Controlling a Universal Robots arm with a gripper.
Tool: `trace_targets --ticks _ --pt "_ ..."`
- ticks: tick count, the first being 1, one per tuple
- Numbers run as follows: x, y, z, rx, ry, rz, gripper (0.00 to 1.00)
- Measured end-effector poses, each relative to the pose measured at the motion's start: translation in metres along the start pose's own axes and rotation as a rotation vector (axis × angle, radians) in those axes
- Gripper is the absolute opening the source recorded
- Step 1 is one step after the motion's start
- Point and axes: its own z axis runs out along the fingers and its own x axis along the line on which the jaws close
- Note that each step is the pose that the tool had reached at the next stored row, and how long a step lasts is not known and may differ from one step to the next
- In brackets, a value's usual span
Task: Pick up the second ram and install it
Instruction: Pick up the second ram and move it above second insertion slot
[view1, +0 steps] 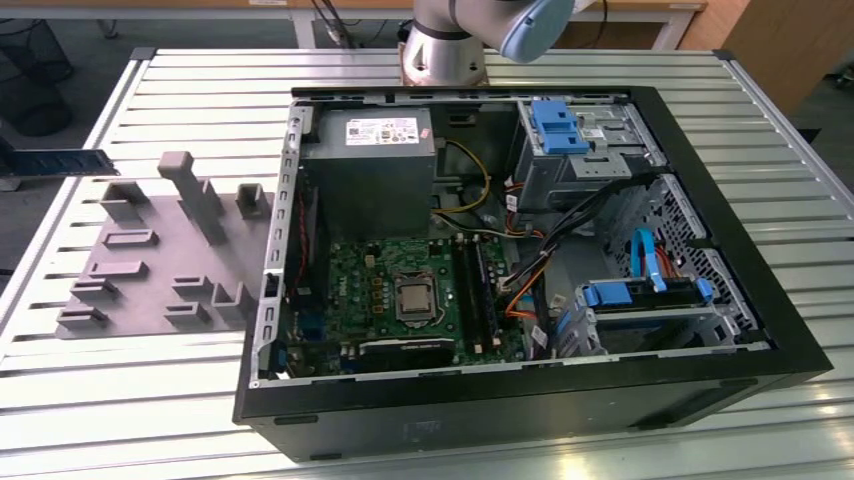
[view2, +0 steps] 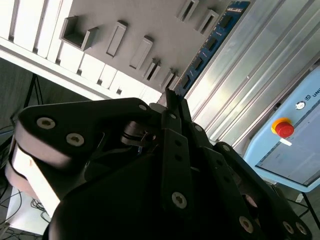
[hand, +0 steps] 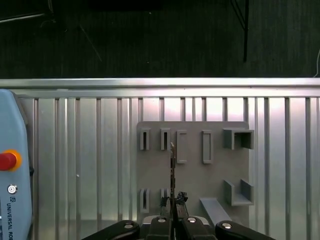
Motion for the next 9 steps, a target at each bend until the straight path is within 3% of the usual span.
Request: trace_targets --ticks 9 --pt "-0.0001 -0.0001 -0.0029 -0.0001 0.0001 0.0 0.14"
